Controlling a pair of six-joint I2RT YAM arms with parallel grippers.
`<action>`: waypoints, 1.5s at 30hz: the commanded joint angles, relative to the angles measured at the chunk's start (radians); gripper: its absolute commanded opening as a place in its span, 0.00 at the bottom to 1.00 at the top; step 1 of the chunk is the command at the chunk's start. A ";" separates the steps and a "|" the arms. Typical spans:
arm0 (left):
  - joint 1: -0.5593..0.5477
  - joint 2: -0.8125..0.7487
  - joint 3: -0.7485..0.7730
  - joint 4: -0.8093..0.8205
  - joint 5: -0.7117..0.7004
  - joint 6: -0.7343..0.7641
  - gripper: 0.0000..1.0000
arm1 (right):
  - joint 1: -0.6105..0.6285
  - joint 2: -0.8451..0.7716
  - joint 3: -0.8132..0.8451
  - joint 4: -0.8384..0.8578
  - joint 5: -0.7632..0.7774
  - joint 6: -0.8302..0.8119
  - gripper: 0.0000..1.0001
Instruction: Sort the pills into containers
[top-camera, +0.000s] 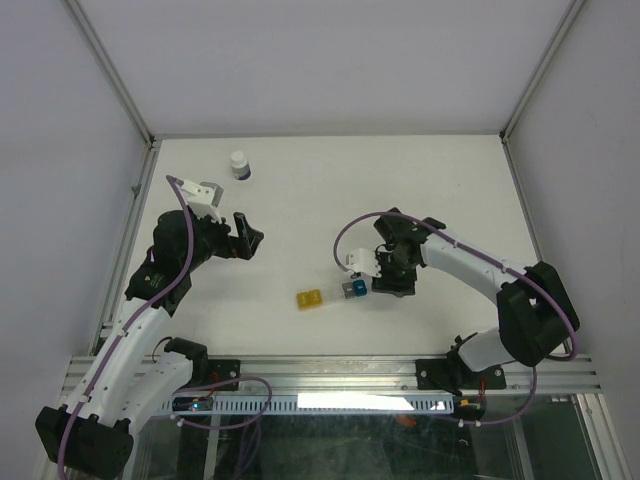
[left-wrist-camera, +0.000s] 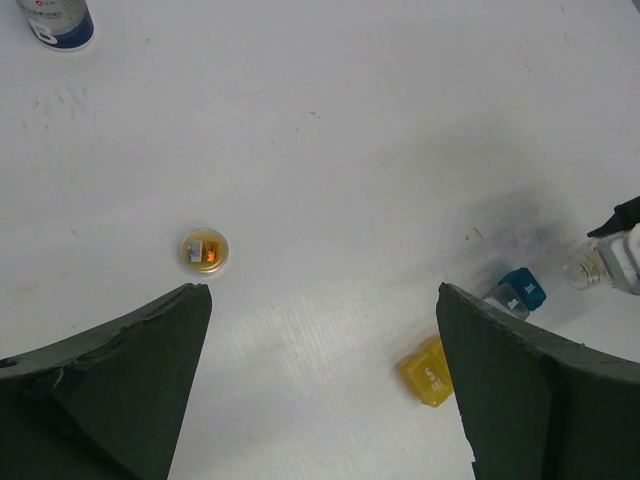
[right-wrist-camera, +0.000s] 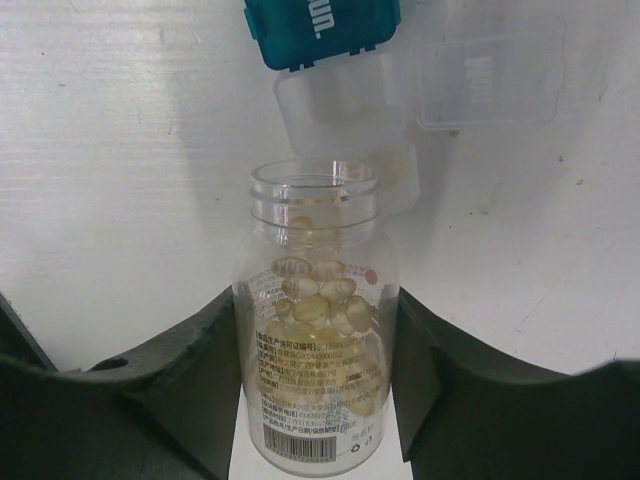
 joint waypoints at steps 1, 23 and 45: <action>0.010 -0.018 0.001 0.035 0.006 0.023 0.99 | 0.008 0.001 0.044 -0.011 0.043 -0.007 0.00; 0.011 -0.023 -0.001 0.035 0.010 0.022 0.99 | 0.019 0.034 0.086 -0.049 0.052 -0.022 0.00; 0.012 -0.025 0.000 0.036 0.014 0.023 0.99 | 0.037 0.034 0.111 -0.093 0.023 -0.008 0.00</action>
